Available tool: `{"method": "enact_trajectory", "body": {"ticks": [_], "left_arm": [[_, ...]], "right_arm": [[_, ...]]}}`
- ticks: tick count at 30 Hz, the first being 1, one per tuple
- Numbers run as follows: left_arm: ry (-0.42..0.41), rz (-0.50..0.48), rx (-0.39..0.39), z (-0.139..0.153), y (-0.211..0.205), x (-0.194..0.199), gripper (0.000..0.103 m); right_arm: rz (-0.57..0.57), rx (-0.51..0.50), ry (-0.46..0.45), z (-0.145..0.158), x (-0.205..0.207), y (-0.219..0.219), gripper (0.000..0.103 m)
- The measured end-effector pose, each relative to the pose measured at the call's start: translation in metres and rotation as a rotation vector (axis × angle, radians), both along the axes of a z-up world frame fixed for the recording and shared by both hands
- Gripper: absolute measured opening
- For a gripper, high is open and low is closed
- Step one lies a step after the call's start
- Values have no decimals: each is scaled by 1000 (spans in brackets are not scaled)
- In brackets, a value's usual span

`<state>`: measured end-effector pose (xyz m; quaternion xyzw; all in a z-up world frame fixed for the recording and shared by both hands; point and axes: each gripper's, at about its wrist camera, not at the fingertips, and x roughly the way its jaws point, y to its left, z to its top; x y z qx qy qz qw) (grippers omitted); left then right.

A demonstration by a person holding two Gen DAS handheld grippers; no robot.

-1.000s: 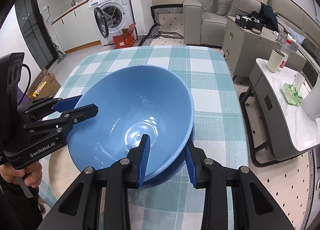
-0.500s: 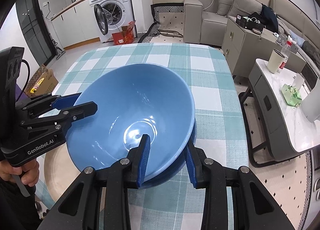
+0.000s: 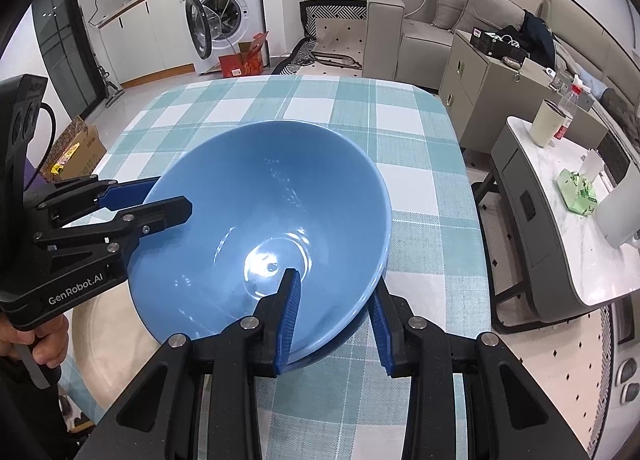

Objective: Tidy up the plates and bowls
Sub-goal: 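Lower the held light blue bowl into the stacked dark blue bowls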

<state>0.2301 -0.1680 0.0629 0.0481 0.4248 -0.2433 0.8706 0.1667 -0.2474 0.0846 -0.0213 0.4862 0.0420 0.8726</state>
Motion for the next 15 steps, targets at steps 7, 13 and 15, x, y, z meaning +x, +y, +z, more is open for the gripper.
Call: {"method": "enact_trajectory", "body": {"ticks": [7, 13, 15], "left_arm": [[5, -3, 6, -2, -1, 2, 32], [13, -9, 11, -7, -3, 4, 32], [13, -10, 13, -7, -3, 4, 32]], "right_arm": [[1, -10, -1, -3, 0, -1, 34], [2, -44, -6, -8, 1, 0, 34], [3, -57, -9, -8, 1, 1, 34]]}}
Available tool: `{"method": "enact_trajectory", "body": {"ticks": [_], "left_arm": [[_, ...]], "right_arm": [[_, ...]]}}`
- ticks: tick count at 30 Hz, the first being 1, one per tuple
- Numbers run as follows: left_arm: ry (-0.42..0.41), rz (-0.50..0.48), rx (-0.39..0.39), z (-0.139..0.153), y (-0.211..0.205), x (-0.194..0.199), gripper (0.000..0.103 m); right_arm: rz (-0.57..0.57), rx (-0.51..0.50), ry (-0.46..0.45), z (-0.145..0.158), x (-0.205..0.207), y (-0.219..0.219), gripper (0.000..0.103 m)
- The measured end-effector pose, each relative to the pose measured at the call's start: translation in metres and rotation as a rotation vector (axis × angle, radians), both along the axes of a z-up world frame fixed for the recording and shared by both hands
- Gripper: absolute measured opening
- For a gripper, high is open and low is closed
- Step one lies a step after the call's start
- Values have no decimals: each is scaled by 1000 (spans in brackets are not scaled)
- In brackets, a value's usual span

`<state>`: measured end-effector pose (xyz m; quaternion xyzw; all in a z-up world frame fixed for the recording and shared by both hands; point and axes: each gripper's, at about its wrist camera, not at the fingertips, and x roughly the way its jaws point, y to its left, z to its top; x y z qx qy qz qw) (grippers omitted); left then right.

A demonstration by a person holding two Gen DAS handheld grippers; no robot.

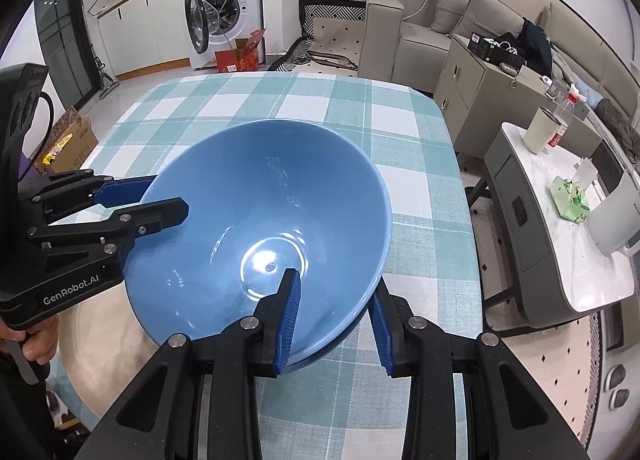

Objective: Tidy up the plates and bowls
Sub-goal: 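Lower the held light blue bowl into the stacked dark blue bowls, then open both grippers to release the light blue bowl onto the stack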

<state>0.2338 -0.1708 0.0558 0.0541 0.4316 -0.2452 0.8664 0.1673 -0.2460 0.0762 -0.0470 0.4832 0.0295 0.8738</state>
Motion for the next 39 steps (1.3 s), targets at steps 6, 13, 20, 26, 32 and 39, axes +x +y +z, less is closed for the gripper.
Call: {"method": "enact_trajectory", "body": {"ticks": [6, 13, 20, 26, 32, 39], "left_arm": [[-1, -4, 4, -1, 0, 1, 32], [1, -4, 1, -2, 0, 1, 34], [0, -11, -8, 0, 2, -4, 36], [-14, 9, -27, 6, 11, -9, 58], [-4, 35, -76, 11, 28, -13, 83], [-61, 88, -103, 17, 42, -21, 100]], "right_arm": [[1, -26, -4, -1, 2, 2, 34], [-1, -33, -4, 0, 2, 4, 36], [5, -31, -14, 1, 0, 3, 39], [22, 14, -68, 13, -9, -2, 57], [44, 81, -118, 23, -23, -13, 85], [-17, 205, -136, 18, -37, -31, 100]]}}
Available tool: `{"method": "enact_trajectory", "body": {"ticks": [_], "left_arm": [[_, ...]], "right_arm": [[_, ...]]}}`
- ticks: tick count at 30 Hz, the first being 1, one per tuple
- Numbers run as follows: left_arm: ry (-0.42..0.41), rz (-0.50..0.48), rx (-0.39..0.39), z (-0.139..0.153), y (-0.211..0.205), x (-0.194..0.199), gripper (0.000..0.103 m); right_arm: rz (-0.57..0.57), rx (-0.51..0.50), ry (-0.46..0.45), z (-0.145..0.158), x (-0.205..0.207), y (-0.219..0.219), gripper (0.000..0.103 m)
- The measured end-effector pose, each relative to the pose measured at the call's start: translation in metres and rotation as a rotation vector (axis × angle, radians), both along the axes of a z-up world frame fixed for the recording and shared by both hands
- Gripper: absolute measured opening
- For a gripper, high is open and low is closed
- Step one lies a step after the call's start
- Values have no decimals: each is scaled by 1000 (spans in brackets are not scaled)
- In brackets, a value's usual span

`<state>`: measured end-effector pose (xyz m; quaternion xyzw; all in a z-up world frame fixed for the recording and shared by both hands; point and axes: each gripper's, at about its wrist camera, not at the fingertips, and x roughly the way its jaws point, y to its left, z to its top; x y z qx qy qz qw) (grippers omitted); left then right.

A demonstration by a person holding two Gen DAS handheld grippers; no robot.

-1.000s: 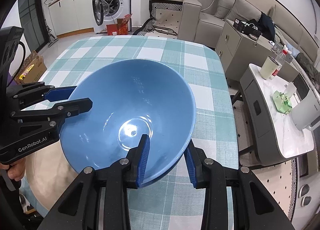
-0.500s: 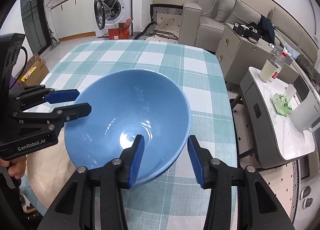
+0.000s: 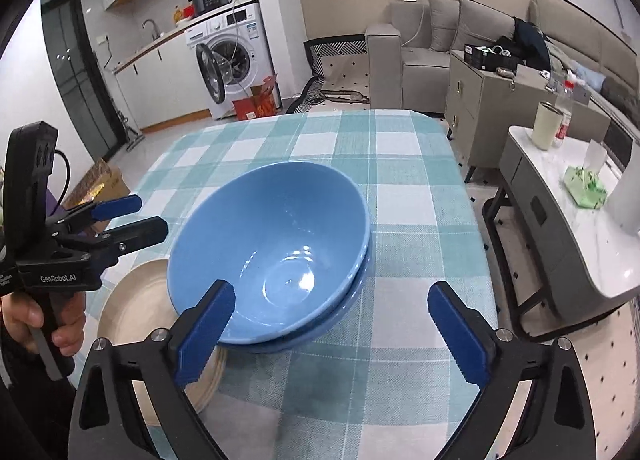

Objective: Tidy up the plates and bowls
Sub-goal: 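Move both open grippers to the rim of the three-bowl stack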

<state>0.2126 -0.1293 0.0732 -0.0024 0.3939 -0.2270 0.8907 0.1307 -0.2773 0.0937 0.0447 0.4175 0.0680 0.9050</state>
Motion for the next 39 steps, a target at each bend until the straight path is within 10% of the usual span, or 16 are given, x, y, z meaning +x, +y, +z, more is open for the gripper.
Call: {"method": "enact_trajectory", "body": {"ticks": [39], "left_arm": [[15, 90, -61, -42, -24, 2, 103]], "right_arm": [[-81, 355, 42, -49, -2, -27, 102]]}}
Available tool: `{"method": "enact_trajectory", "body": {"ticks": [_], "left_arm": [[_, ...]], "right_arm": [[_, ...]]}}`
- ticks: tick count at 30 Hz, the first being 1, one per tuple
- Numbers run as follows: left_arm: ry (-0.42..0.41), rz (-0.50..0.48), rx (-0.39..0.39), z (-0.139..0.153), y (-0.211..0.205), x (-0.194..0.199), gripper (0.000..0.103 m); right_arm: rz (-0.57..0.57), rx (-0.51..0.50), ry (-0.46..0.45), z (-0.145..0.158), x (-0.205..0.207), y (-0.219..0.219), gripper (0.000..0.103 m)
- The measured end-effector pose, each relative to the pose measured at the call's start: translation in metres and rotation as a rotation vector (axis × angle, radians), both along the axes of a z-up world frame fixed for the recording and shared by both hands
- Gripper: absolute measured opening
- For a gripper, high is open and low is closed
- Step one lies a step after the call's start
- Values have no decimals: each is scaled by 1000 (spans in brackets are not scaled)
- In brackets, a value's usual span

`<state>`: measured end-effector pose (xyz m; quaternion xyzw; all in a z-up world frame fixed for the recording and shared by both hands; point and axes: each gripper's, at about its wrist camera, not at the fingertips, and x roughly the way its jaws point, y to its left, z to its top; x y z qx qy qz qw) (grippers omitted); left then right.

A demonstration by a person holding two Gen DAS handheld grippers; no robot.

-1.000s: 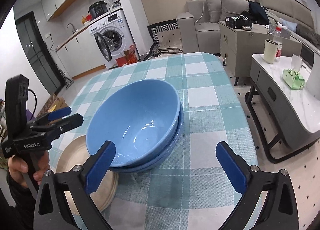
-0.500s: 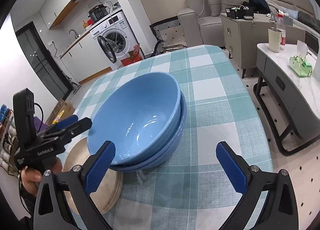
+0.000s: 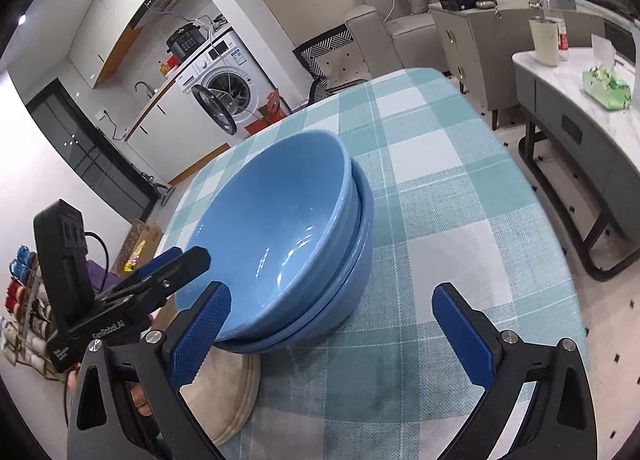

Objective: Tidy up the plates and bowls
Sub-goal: 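Move both open grippers to the rim of the three-bowl stack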

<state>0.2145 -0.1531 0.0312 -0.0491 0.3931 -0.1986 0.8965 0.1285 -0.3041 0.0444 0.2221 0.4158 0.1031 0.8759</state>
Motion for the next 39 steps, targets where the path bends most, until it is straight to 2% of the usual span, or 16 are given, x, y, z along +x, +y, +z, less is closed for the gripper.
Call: {"method": "enact_trajectory", "body": {"ticks": [10, 13, 22, 27, 29, 33, 37, 39], "left_arm": [[33, 2, -4, -10, -7, 9, 103], [28, -2, 12, -11, -9, 10, 103], [49, -24, -29, -14, -9, 11, 103], [57, -24, -42, -15, -8, 12, 103], [60, -21, -44, -15, -8, 12, 103], [64, -17, -52, -17, -7, 13, 101], [57, -17, -52, -18, -8, 12, 100], [53, -22, -56, -18, -9, 11, 94]], "right_arm": [[5, 87, 50, -18, 12, -4, 102], [-1, 81, 59, -19, 13, -3, 102], [-12, 22, 73, -21, 17, 2, 99], [-21, 32, 79, -23, 20, -2, 99], [-23, 49, 82, -25, 22, -5, 97], [-10, 75, 78, -24, 24, -7, 85], [1, 78, 72, -22, 24, -5, 80], [2, 83, 72, -23, 24, -5, 80]]}}
